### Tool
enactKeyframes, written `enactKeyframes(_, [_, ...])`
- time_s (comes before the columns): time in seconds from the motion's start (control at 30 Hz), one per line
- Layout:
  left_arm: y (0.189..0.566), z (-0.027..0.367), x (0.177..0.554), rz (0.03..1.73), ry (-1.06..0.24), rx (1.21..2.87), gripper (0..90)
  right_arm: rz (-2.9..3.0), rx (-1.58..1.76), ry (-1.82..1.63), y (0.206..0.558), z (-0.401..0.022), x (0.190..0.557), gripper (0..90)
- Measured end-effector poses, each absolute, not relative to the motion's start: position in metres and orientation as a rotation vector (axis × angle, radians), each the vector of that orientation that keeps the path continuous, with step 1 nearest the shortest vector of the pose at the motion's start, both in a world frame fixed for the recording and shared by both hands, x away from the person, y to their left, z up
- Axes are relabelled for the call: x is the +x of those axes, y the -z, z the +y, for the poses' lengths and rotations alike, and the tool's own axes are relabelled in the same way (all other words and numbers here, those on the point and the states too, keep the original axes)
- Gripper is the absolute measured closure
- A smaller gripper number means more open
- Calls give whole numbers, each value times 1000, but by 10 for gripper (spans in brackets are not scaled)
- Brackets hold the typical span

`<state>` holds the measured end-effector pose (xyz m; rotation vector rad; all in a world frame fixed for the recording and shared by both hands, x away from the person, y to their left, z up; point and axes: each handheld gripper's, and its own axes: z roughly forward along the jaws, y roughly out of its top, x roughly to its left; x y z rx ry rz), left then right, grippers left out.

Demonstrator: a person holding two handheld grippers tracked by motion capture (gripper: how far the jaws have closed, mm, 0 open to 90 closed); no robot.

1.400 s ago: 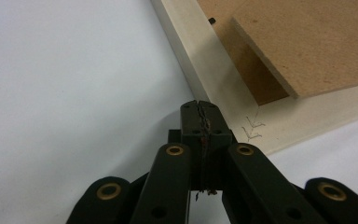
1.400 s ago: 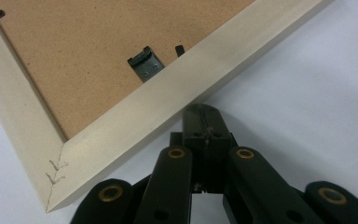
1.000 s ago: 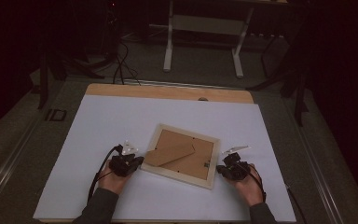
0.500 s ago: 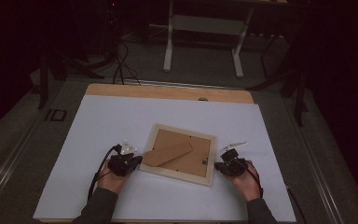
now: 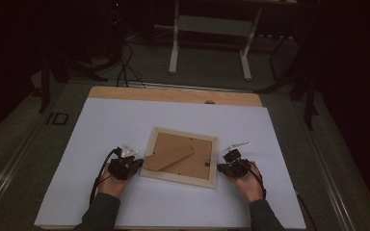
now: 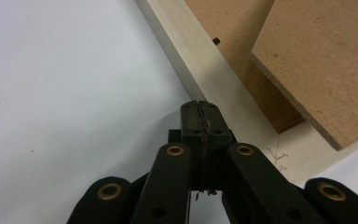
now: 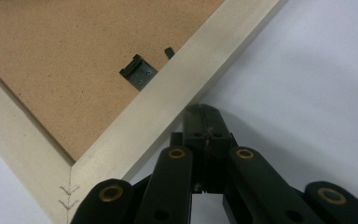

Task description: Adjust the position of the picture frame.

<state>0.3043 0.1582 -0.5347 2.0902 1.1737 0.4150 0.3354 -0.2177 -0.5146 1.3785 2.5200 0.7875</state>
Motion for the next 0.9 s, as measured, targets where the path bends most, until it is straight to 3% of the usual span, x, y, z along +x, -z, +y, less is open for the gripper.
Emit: enactKeyframes(0.9, [532, 168, 306, 1229, -468, 2059, 900, 2530, 1362, -778, 515, -199, 359, 900])
